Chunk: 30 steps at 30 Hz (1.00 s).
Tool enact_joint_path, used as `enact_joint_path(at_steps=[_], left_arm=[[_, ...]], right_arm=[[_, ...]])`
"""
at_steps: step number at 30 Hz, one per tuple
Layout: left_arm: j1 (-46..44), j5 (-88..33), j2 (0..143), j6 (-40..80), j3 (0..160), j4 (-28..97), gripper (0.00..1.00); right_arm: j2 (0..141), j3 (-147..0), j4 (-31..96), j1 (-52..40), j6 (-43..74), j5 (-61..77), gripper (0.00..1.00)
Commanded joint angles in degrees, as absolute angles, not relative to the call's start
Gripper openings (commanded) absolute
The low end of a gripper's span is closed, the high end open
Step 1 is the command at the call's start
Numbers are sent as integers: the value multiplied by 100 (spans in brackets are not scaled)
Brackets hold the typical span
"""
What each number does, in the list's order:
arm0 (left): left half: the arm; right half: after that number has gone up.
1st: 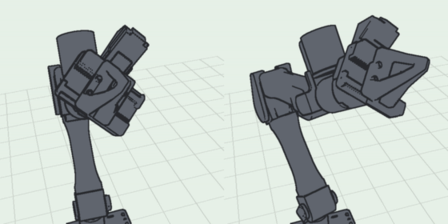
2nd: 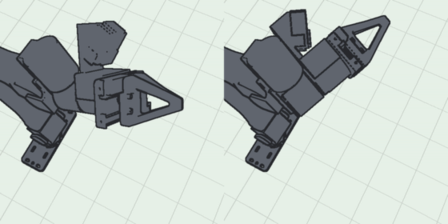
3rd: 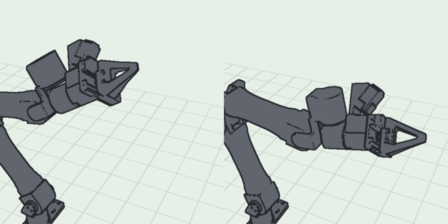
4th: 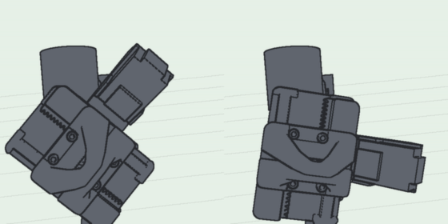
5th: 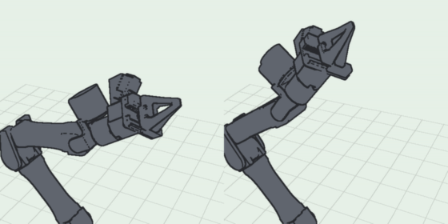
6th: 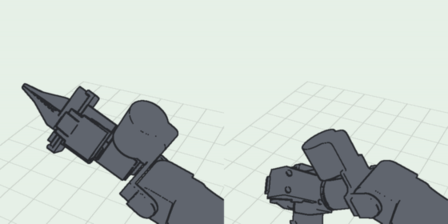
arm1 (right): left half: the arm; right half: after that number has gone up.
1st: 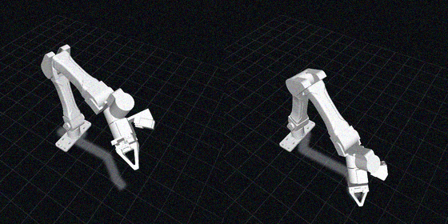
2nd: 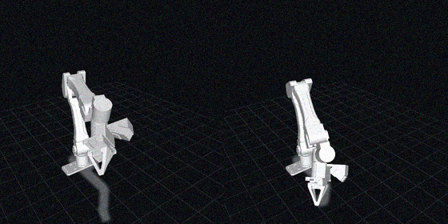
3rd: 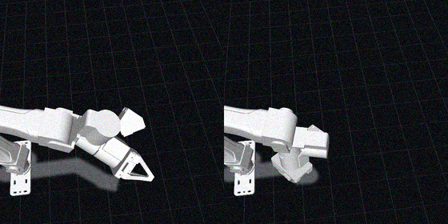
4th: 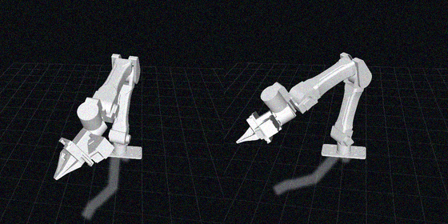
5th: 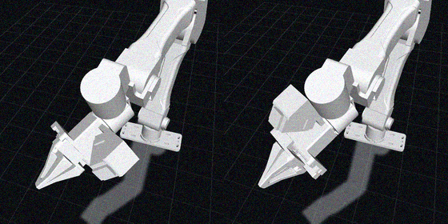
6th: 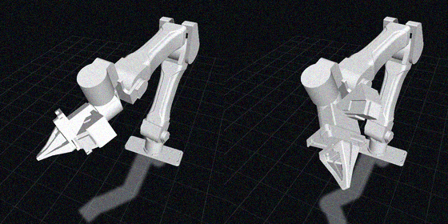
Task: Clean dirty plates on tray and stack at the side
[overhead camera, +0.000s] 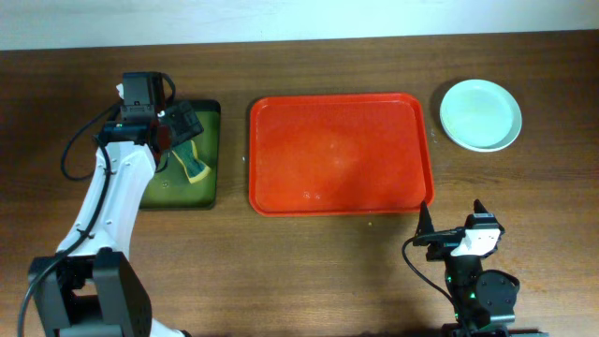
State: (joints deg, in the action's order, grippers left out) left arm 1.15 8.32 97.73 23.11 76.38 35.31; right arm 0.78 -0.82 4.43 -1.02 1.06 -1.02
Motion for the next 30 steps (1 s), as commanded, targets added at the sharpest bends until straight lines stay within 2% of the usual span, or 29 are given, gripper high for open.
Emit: enact_joint_path(at_steps=[1,12,18,24,27,30], left_arm=[[130,836,9743,2261,7697,3520,99],[130,840,9786,2257,7695,3854,99],[-1,904,9467,1614,7358,4405,100],[-419,930,8248,1614,6820,4139,99],[-727,998,6853,1258,5485,3157,99],[-773,1157,6055,1170,4497,3083,100]], right_arm=[[32,-32,464,-150,64,-67,99],[32,-32,464,-150,64,-67,98],[32,-32,464,-150,64,-67,98],[32,-32,464,-150,64,-67,98],[30,-32,464,-150,64,-67,98],[32,-32,464,-150,64,-67,98]])
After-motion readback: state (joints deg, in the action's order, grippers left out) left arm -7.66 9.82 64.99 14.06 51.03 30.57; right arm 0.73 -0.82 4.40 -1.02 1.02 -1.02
